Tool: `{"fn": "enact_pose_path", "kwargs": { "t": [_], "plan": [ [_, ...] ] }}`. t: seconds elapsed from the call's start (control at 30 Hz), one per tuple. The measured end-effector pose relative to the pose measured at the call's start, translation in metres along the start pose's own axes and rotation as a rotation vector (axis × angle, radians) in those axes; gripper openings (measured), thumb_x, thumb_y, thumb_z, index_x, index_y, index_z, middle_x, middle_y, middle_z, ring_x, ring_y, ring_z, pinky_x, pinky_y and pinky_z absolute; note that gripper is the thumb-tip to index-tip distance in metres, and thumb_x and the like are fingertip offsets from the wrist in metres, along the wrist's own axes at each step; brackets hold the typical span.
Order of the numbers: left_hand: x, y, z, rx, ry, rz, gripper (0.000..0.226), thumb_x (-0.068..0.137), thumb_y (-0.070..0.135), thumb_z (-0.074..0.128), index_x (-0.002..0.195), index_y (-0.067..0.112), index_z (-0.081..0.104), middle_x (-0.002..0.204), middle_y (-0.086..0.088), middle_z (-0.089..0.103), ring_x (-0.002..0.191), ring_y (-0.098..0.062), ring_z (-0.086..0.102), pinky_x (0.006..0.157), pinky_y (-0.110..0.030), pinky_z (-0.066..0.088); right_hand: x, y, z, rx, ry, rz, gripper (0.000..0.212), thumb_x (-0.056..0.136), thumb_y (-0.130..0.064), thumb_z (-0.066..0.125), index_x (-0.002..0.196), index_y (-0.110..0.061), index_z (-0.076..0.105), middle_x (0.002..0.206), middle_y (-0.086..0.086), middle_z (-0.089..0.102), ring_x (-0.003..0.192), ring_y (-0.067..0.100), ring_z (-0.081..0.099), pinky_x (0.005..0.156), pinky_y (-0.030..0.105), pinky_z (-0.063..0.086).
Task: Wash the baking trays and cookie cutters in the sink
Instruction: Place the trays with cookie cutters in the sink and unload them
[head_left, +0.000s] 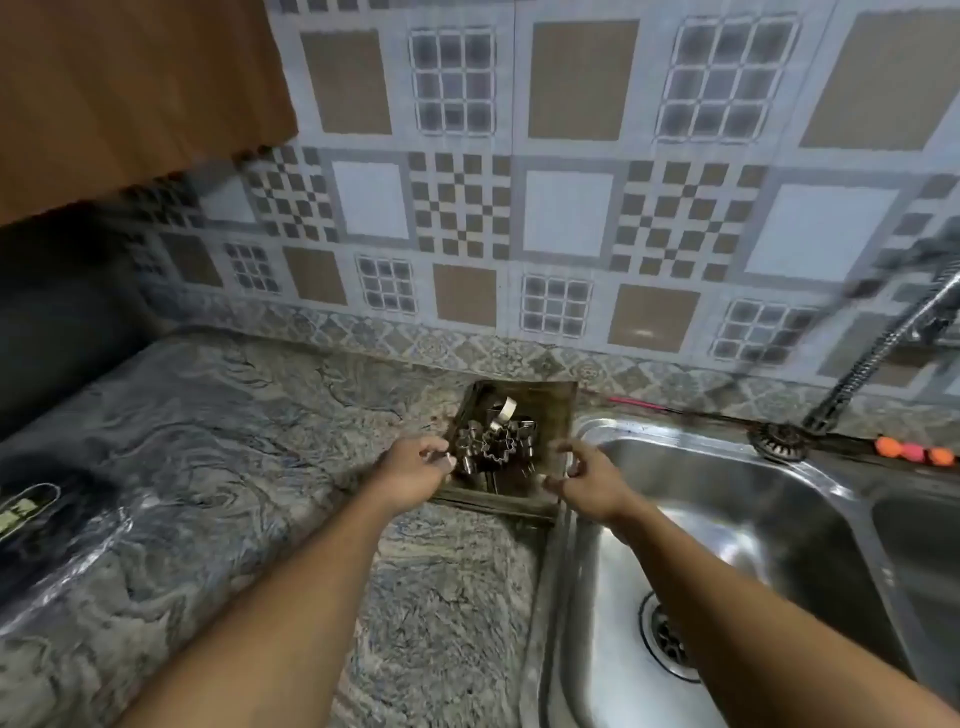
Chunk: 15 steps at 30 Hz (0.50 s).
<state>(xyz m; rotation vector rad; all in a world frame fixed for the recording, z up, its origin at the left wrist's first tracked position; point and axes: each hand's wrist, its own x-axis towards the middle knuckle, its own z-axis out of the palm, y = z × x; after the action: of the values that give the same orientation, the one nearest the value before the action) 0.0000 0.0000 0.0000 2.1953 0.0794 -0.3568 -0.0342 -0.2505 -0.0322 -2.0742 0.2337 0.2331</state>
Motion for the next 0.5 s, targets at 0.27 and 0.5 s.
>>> {"fn": "enact_pose_path", "kwargs": {
  "t": [0.27, 0.5],
  "plan": [
    [0.039, -0.023, 0.02, -0.233, 0.023, -0.117, 0.015, 0.097, 0.013, 0.064, 0.109, 0.012, 0.071, 0.105, 0.0, 0.063, 0.098, -0.015, 0.06, 0.092, -0.032, 0.049, 0.013, 0.011, 0.019, 0.277, 0.098, 0.073, 0.032, 0.082, -0.002, 0.065, 0.105, -0.023, 0.06, 0.085, 0.007, 0.064, 0.065, 0.017, 0.055, 0.061, 0.031, 0.048],
    [0.034, -0.038, 0.02, -0.409, -0.034, -0.191, 0.013, 0.092, 0.015, 0.07, 0.095, 0.027, 0.075, 0.108, 0.004, 0.07, 0.103, -0.011, 0.062, 0.086, -0.041, 0.057, 0.006, 0.006, 0.021, 0.434, 0.113, 0.097, 0.038, 0.084, 0.017, 0.054, 0.111, -0.01, 0.055, 0.082, 0.002, 0.054, 0.049, 0.007, 0.044, 0.049, 0.021, 0.038]
  ]
}}
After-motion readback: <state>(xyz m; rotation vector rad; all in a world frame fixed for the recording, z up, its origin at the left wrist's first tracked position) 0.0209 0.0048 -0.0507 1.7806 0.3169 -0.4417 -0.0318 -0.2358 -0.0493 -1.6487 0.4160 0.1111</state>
